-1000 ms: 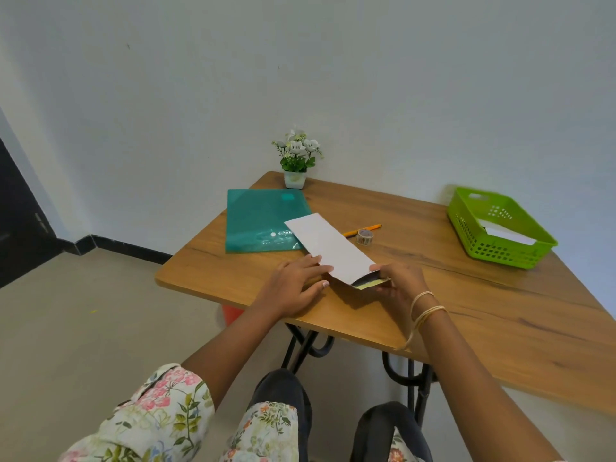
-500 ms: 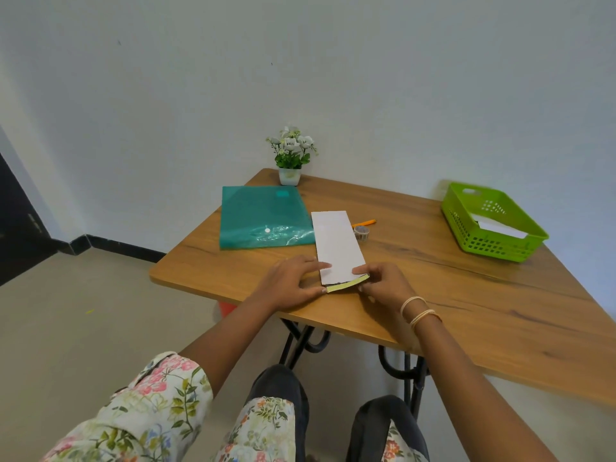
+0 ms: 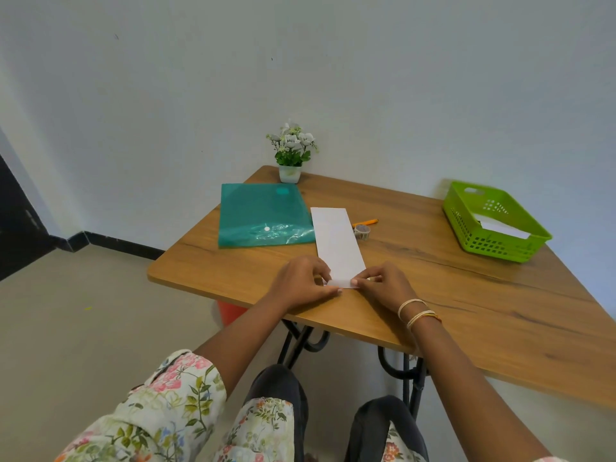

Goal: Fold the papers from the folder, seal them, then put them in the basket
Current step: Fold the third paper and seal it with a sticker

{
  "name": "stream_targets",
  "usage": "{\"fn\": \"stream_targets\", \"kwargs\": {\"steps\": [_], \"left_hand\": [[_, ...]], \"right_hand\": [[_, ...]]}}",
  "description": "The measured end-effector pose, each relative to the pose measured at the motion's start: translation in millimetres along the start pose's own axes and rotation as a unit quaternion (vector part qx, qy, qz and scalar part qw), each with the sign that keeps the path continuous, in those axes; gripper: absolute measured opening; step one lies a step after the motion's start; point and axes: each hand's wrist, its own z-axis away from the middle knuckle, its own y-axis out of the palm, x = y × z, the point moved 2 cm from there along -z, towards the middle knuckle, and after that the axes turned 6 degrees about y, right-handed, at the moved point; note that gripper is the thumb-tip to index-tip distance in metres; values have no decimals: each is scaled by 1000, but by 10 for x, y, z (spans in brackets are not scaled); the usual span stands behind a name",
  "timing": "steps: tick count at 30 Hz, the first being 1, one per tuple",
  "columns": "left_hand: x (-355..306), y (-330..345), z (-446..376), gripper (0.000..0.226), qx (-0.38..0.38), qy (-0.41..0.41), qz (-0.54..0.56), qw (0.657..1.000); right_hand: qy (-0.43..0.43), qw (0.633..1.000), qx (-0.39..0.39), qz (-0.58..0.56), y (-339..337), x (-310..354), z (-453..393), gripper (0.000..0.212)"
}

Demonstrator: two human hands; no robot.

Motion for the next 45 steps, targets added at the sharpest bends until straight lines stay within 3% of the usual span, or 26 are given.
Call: {"fn": "stream_targets", "kwargs": {"steps": [4,7,11,14,19,23,30,34,36,39,43,45], "left_hand": [[8,11,10,33,5,-7,-9,1000],[-17,22,31,30,28,70,-77,994],[-21,69,34,27,62,102,-90,989],[-29,61,35,28,61,103,-87,989],[-11,70,13,32,65,68,-89,992],[76,121,24,56,61,35,-103,992],[20,107,39,37,56,35,-113,991],[-11,85,54,33,41,47,-101,993],[-8,74,64,33,35,46,-87,995],[-10,67,72,33,35,44,-77,995],[-22,59,70,34,23,43,-74,996],[-20,64,73,35,14,43,-73,996]], "right_hand": [[-14,999,-32,16,53,8,8,20],[-38,994,-87,52,106,4,72,20],[-189,954,-151,179,206,23,273,18],[-231,944,-124,200,248,47,385,28],[-192,959,-128,167,150,-17,398,29],[-158,963,-156,152,55,-110,388,26],[-121,964,-160,172,76,-101,407,27],[-20,977,-136,166,86,38,354,19],[70,985,-95,123,71,109,260,12],[179,983,-46,-3,0,217,112,18],[238,953,-46,-182,-14,304,-23,19],[240,955,-48,-167,25,302,-54,21]]}}
